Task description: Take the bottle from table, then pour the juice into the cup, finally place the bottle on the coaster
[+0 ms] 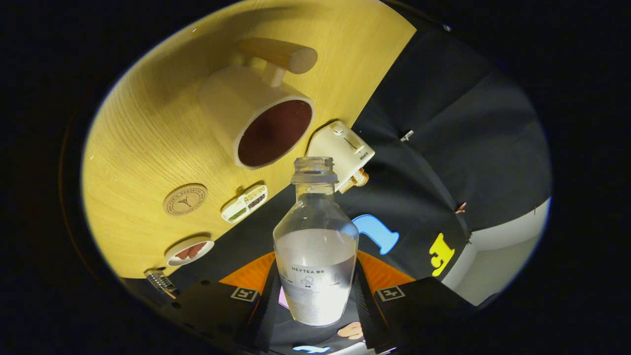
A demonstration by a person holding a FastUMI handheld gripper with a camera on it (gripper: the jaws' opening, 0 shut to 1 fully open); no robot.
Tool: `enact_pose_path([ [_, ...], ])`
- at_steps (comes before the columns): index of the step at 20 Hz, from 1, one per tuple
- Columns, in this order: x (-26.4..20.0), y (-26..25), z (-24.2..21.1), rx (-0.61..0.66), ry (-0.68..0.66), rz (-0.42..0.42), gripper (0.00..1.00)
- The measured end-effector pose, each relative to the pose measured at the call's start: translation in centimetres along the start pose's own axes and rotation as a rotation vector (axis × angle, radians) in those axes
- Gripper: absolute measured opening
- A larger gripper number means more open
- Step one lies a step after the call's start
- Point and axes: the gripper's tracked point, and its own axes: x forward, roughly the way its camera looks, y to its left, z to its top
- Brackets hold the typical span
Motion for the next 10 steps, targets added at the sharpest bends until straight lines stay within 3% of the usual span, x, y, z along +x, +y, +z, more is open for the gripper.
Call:
enact_pose_path([
  [4,-0.6,2.2,-0.4,0.193,0.039,0.045,0.71],
  [10,-1.2,5.0,-0.7,0.722,0.13,0.132,0.72],
])
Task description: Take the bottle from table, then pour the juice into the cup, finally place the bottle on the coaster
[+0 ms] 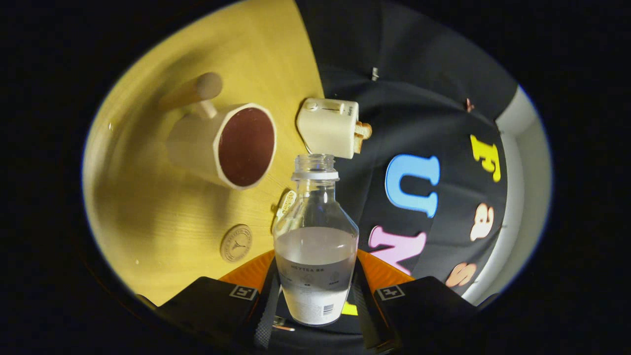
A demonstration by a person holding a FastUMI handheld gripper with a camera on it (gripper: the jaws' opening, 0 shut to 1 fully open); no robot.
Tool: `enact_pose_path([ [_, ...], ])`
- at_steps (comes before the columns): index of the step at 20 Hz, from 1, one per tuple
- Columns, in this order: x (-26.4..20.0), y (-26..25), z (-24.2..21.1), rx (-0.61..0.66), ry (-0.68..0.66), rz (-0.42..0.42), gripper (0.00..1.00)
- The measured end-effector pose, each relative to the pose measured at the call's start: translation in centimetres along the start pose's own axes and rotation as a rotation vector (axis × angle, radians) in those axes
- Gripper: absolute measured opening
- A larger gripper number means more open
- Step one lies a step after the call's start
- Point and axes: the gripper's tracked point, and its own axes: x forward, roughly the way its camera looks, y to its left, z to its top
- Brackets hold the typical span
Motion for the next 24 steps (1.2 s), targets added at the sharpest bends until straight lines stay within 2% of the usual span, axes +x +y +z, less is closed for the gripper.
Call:
enact_pose_path([
  [5,-0.4,0.2,0.6,0.311,-0.012,0.009,0.72],
  [8,-0.3,1.0,0.9,0.568,-0.027,0.048,0.72],
  [12,0.9,0.4,-0.2,0.934,-0.021,0.043,0.72],
  [15,1.4,-0.1,0.4,1.213,-0.068,0.07,0.72],
  [18,1.9,-2.4,-0.5,1.473,-0.135,0.036,0.72],
  [20,2.5,-3.7,-2.1,1.562,-0.156,-0.018,0.73],
  [24,4.7,-4.2,-4.6,1.63,-0.172,-0.096,0.73],
])
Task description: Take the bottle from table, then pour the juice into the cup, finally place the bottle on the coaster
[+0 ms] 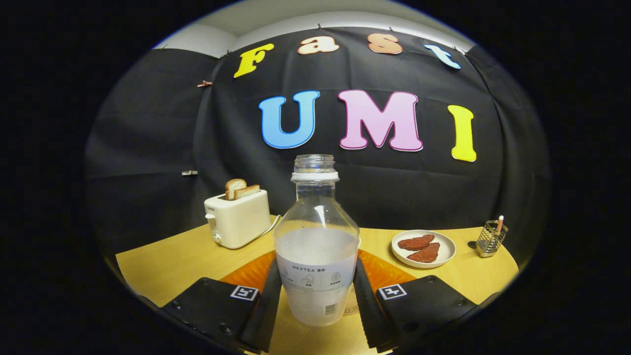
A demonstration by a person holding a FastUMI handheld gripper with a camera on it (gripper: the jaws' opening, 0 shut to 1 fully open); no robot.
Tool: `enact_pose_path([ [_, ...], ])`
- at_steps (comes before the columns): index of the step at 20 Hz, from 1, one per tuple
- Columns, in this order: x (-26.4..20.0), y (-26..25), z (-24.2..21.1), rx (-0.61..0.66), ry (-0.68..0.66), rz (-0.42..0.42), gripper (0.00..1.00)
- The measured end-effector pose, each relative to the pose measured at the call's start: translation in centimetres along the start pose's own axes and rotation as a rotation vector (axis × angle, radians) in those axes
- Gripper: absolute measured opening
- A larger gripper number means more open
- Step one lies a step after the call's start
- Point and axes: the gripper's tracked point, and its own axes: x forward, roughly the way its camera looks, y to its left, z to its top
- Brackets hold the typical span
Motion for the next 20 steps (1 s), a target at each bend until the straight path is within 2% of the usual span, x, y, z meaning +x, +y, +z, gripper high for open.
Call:
enact_pose_path([
  [9,4.6,-2.7,-3.8,-0.052,0.004,-0.029,0.73],
  [20,6.6,-4.3,-6.5,-0.046,0.015,-0.039,0.74],
])
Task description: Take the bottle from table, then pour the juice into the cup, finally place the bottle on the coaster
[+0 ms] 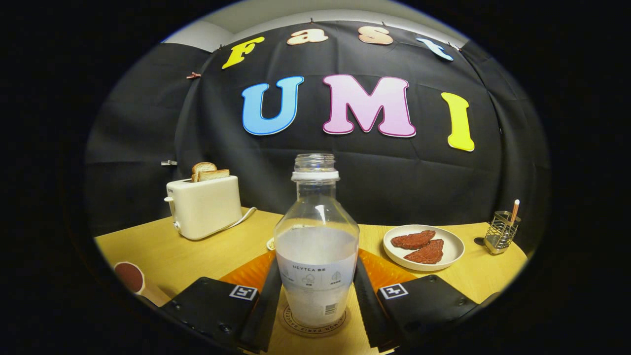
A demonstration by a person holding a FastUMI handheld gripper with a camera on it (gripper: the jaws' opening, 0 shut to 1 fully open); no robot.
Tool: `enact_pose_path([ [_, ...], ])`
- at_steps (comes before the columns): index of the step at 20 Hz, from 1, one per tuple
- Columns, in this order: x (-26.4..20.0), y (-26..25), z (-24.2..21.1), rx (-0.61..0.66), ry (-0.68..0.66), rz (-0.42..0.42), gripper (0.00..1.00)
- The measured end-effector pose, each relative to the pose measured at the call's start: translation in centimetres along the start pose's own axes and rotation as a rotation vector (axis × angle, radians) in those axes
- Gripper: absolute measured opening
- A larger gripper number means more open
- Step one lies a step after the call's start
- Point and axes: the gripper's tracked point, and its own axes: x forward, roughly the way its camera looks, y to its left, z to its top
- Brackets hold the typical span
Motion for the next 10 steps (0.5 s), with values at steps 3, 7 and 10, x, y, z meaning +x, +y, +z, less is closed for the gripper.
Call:
enact_pose_path([
  [3,0.3,-0.1,-0.3,-0.003,0.003,0.001,0.74],
  [7,0.6,-0.1,-1.4,0.004,0.019,-0.001,0.74],
  [10,0.5,-0.2,-1.5,0.003,0.015,-0.007,0.75],
])
